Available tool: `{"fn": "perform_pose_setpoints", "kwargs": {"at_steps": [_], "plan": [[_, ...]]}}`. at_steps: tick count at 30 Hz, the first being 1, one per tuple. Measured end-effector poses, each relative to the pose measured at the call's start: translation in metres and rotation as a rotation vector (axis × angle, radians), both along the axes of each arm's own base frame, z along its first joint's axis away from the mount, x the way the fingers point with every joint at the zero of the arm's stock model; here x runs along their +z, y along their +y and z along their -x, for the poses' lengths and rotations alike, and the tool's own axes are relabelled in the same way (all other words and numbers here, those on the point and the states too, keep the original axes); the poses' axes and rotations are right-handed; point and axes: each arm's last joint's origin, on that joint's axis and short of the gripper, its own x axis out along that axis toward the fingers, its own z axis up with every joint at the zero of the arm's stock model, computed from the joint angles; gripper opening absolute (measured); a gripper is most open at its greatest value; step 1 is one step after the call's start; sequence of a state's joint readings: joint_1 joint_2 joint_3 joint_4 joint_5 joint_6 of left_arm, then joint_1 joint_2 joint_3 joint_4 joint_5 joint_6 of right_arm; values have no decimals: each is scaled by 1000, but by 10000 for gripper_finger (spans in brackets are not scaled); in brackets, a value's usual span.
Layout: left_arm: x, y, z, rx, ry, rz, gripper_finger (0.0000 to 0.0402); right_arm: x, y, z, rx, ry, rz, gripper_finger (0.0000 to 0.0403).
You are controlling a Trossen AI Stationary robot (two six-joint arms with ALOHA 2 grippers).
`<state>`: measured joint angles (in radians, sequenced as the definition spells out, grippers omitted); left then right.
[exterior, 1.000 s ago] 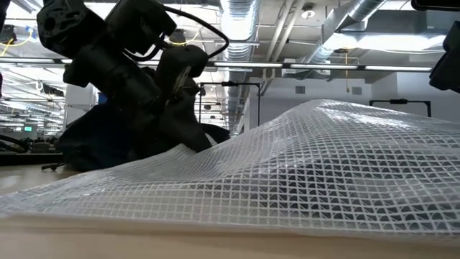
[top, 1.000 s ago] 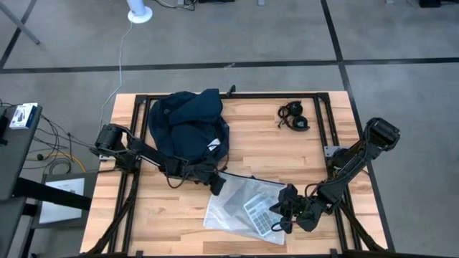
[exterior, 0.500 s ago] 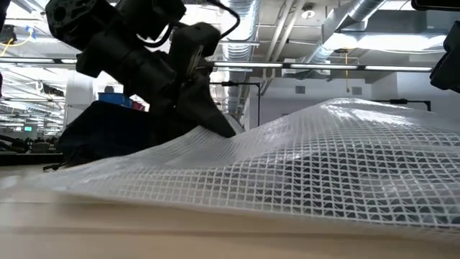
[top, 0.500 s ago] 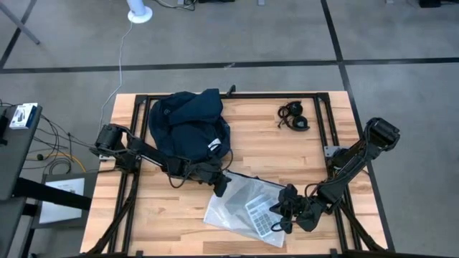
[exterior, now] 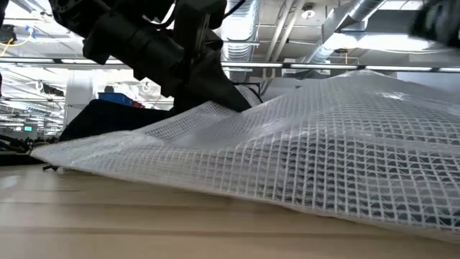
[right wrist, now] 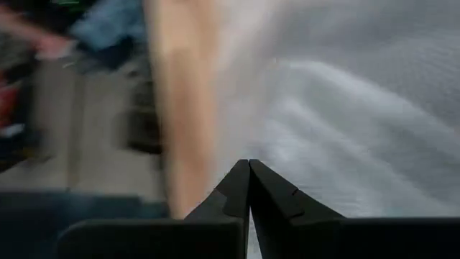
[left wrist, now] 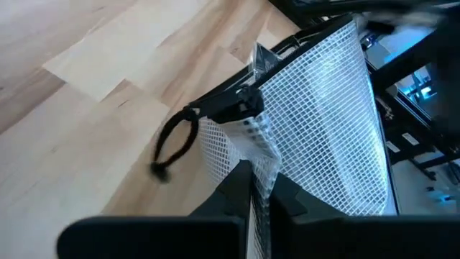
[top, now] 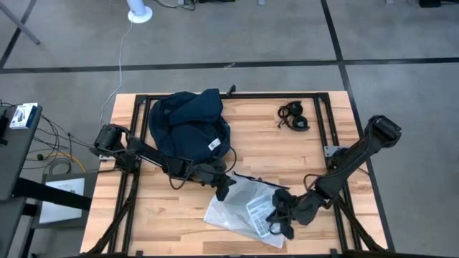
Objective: Unpack backpack
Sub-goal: Close the white zip lock bag
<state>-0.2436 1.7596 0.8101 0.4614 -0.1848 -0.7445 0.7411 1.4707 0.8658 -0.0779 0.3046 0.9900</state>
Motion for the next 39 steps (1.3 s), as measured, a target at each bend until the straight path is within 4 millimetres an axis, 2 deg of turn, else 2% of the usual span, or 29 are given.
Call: {"fn": "perform_pose_setpoints", "kwargs": {"at_steps": [4, 7, 11, 17, 24, 31, 34, 39], "plan": [[2, -1, -1, 1, -2, 43, 0, 48, 2, -1, 170, -6, -108, 0], [2, -3, -1, -11, -1, 51, 0, 64, 3, 6, 243, -45, -36, 0], [2, -4, -1, -55, -10, -41, 0, 62, 3, 11, 306, -86, 107, 0], [5, -20, 1, -213, -36, -349, 0, 60, -11, -10, 239, -152, 190, 0], [33, -54, -7, -392, -103, -665, 0, 50, -40, -30, 93, -89, 176, 5], [54, -79, -8, -561, 60, -806, 0, 51, -47, -48, 121, -207, 256, 67], [61, -84, -7, -556, 94, -836, 0, 54, -50, -52, 111, -244, 252, 99], [70, -94, -6, -508, 79, -907, 0, 51, -66, -59, 35, -173, 136, 137]]}}
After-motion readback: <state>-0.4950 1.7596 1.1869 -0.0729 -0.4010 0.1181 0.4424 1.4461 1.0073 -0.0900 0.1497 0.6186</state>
